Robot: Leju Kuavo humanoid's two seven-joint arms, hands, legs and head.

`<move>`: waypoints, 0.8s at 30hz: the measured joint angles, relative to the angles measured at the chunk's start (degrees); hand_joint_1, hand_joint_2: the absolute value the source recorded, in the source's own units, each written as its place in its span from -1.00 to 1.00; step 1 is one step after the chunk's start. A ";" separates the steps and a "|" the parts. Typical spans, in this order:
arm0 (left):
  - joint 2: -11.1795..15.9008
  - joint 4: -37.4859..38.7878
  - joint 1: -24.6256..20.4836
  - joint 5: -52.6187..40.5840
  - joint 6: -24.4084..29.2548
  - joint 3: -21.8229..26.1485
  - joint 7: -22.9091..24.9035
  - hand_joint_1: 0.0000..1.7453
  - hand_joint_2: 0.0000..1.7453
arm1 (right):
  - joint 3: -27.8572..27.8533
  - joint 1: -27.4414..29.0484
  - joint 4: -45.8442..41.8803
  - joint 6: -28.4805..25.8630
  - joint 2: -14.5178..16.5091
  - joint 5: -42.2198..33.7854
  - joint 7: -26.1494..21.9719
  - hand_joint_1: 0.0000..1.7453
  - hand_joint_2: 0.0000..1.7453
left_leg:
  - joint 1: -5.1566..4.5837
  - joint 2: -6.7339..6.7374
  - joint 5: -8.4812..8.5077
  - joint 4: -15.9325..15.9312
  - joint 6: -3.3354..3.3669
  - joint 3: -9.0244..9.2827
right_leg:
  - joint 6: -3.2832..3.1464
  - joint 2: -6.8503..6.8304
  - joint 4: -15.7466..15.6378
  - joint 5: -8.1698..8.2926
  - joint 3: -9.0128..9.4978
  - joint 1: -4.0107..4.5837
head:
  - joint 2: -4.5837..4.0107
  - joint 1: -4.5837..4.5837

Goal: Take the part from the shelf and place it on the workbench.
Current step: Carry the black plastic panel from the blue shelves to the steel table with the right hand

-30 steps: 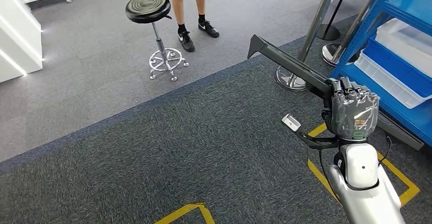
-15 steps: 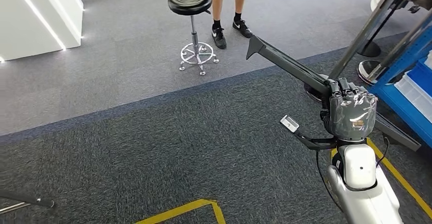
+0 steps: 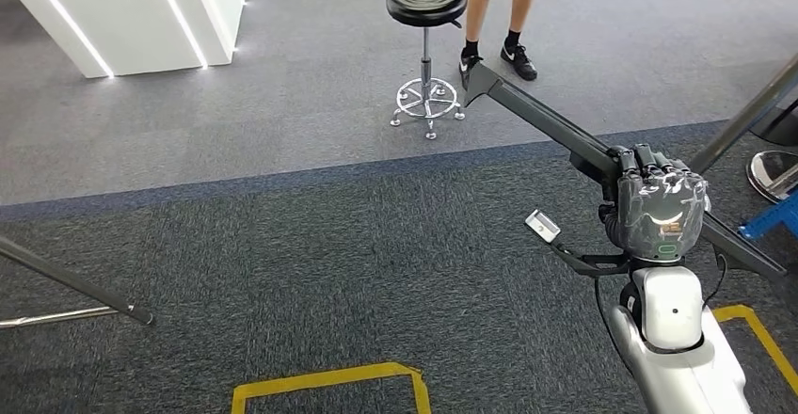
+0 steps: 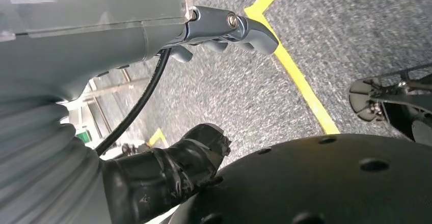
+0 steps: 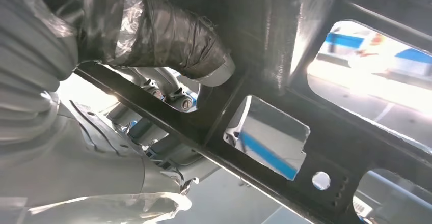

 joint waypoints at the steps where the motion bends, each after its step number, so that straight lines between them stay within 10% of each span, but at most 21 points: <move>1: 0.01 0.00 0.01 -0.01 0.02 0.00 0.00 -1.00 1.00 | -0.02 -0.02 -0.02 0.00 0.00 -0.05 0.01 1.00 1.00 | -0.07 1.28 1.64 -4.13 0.17 2.38 | 0.12 -0.66 0.00 -0.09 0.12 0.05 | 0.00 0.00; 4: 0.06 0.00 -0.11 -0.01 0.11 0.00 -0.02 -1.00 1.00 | -0.19 -0.19 -0.15 0.00 -0.10 -0.10 0.02 1.00 1.00 | -0.91 3.77 3.69 -11.61 1.23 6.28 | 0.91 -2.47 0.07 -0.37 0.29 0.40 | 0.00 0.02; 6: 0.10 0.00 -0.04 0.00 0.15 0.00 -0.04 -1.00 1.00 | -0.27 -0.26 -0.21 0.00 -0.16 -0.12 0.02 1.00 1.00 | -1.14 2.32 4.05 -12.11 2.02 6.13 | 1.56 -3.66 -0.08 -0.44 0.39 0.38 | 0.00 0.03; 9: 0.05 0.00 0.10 0.02 0.15 -0.02 -0.03 -1.00 1.00 | -0.29 -0.25 -0.34 -0.01 -0.22 -0.12 0.03 1.00 1.00 | -0.92 0.35 4.86 -13.16 3.27 6.49 | 2.09 0.05 3.37 -3.09 -0.82 -0.08 | 0.00 0.05; 13: -0.04 0.00 -0.04 0.01 0.15 -0.02 -0.08 -1.00 1.00 | -0.31 0.17 -0.29 -0.02 -0.51 -0.12 0.04 1.00 1.00 | -0.98 -2.58 5.04 -13.00 3.85 6.31 | 2.11 4.16 15.59 -8.02 -6.87 -0.15 | 0.00 0.04; 17: -0.13 0.00 -0.02 -0.02 0.15 -0.03 -0.09 -1.00 1.00 | -0.34 0.24 -0.32 -0.03 -0.54 -0.10 0.04 1.00 1.00 | -0.88 -5.97 4.52 -11.70 3.30 6.00 | 2.08 6.51 5.29 -1.37 -2.53 -0.47 | 0.00 0.04; 21: -0.08 0.01 0.12 -0.04 0.17 -0.04 -0.09 -1.00 1.00 | -0.36 0.25 -0.34 -0.03 -0.64 -0.06 0.09 1.00 1.00 | -0.79 -8.29 4.57 -11.01 2.13 4.81 | 1.57 6.79 1.46 -0.14 -1.07 -0.45 | 0.00 0.03; 24: 0.06 0.02 0.30 -0.16 0.32 -0.07 -0.08 -1.00 1.00 | -0.36 0.10 -0.44 -0.03 -0.61 -0.03 0.24 1.00 1.00 | -0.89 -4.52 2.86 -8.30 1.31 3.37 | 0.48 4.76 0.57 0.29 -0.58 -0.41 | 0.00 0.03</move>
